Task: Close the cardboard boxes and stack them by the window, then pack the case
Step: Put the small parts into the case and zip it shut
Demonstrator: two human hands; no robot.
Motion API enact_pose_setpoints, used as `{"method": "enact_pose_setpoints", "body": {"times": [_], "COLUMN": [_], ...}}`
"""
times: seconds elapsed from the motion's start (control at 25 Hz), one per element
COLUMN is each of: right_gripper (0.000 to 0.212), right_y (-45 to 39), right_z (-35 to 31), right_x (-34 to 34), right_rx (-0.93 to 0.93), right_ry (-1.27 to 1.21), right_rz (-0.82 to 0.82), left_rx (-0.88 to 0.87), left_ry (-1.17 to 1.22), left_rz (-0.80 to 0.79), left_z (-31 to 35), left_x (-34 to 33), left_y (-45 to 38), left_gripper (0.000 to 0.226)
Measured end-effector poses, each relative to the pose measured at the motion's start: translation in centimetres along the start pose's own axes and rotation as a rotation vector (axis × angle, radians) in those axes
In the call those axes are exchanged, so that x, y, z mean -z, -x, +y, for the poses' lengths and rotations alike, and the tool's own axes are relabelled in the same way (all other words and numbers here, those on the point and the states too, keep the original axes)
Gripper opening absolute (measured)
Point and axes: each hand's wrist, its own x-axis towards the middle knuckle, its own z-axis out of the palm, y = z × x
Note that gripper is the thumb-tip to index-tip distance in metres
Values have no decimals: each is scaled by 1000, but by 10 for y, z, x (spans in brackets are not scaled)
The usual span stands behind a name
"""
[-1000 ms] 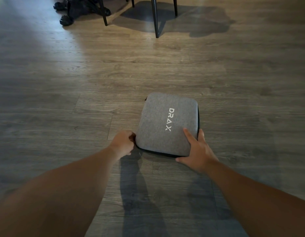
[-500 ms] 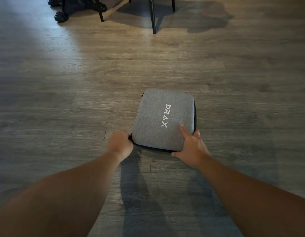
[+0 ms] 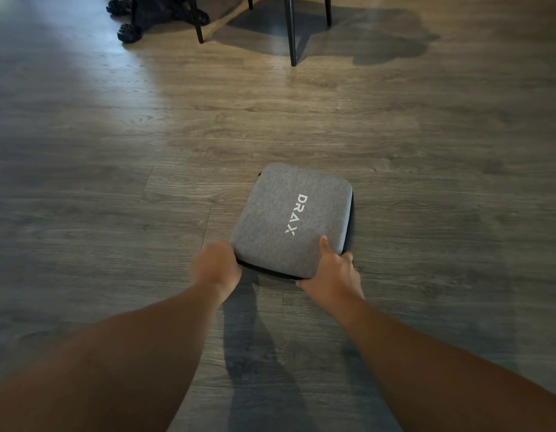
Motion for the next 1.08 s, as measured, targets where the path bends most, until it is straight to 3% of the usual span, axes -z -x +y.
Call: {"method": "enact_pose_setpoints", "body": {"times": [0.16,0.4,0.6,0.68,0.8,0.88,0.96,1.08], "right_gripper": [111,113,104,91,59,67,76,77], "right_y": [2,10,35,37,20,2,-17,-28], "right_z": [-4,-30,-60,-63,-44,-24,-9,0], "right_x": [-7,-19,-52,-51,-26,-7,1,-6], "right_rx": [9,-27,58,174,569,678,665,703], "right_ry": [-8,-30,-20,97,408,539,609,732], "right_rz": [45,63,-52,-84,135,101,-2,13], "left_rx": [44,-139,8,23,-9,-22,-27,-49], "left_ry": [18,-11,-5,-47,-92,-75,-54,-32], "left_rz": [-3,-113,-50,-28,0,-13,-25,-37], "left_z": [-2,17,5,-6,-9,-9,-11,-13], "left_x": [0,-13,1,7,8,8,9,10], "left_y": [3,26,3,-3,-3,-3,-4,-4], "left_gripper": [23,15,24,28,32,32,32,32]}}
